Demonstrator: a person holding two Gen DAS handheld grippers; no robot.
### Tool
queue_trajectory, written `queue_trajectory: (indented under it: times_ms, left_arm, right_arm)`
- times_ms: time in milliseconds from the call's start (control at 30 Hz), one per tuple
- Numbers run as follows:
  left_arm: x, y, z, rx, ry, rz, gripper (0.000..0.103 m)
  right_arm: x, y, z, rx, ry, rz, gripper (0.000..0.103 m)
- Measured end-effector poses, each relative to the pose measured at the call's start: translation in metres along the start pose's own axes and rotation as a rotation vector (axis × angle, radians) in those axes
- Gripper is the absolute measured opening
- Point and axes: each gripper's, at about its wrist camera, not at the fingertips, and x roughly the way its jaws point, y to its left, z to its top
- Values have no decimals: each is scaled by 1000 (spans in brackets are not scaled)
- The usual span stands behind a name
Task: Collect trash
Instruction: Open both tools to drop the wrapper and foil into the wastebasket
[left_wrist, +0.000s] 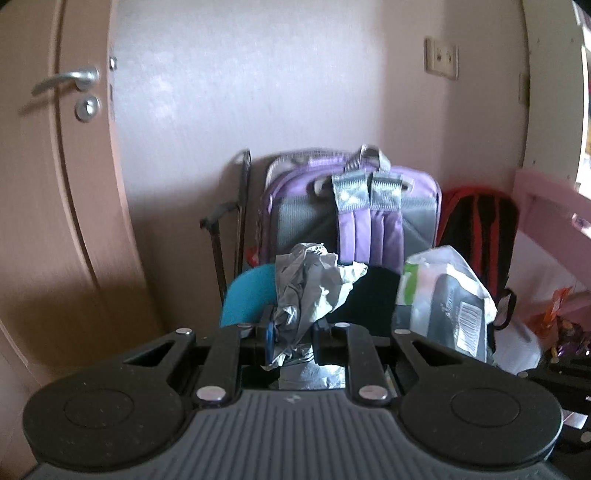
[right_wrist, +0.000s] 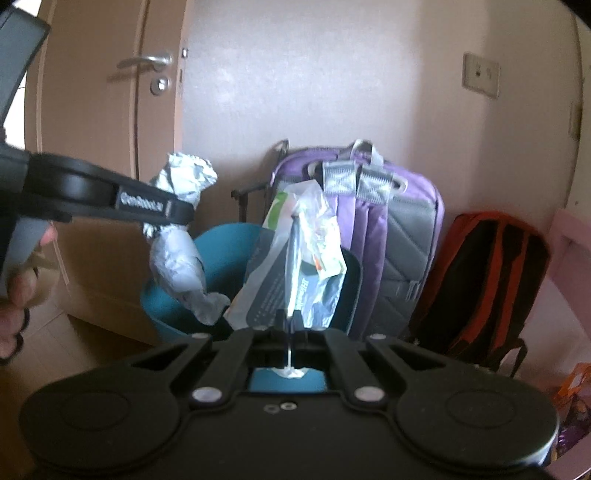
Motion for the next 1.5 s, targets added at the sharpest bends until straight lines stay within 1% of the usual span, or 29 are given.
queue_trajectory:
  times_ms: [167,333,400,500,600,633,667,700,733,767,833,900,1033,1133,1367,1500]
  left_arm:
    - [35,-3,-11,8,65,5,19]
    - [59,-7,-20,22,127,-9,19]
    - [66,-10,-23,35,149,-12,19]
    - [75,-12,-28,32,178,-12,21]
    - [81,-11,-31,15,192,-21,29]
    - [82,-10,-32,10,195,-21,34]
    - [82,-10,-33,5,196,-23,42]
    - [82,-9,-33,-4,195,-24,48]
    - [81,-8,-34,-13,192,-24,56]
    - [81,-7,-33,-18,188,-27,58]
    - [77,-6,-33,-29,184,-33,58]
    - [74,-6,-32,-34,181,-30,58]
    - [59,-5,-31,-29,164,-24,59]
    - [42,-3,-31,-36,149,-28,63]
    - [-1,-2,-34,-28,125,-38,63]
    - [-23,-1,-41,-39,148,-1,63]
  right_arm:
    - [30,-6,-2,23,47,30,0]
    - [47,-11,-3,25,80,41,1]
    - [53,-12,-4,23,92,49,7]
    - [60,-12,-7,16,111,53,9]
    - [65,-12,-9,17,121,52,13]
    - [66,-12,-9,20,122,50,13]
    - [66,-13,-9,24,121,48,14]
    - [66,-13,-9,27,121,51,15]
    - [66,-14,-9,31,121,54,15]
    - [66,-14,-9,32,120,55,16]
    - [64,-13,-8,30,118,53,17]
    - [62,-14,-7,37,113,55,21]
    - [52,-15,-6,49,104,60,25]
    - [42,-13,-5,52,98,63,28]
    - [9,-5,-6,50,78,61,36]
    - [-13,0,-8,58,71,76,40]
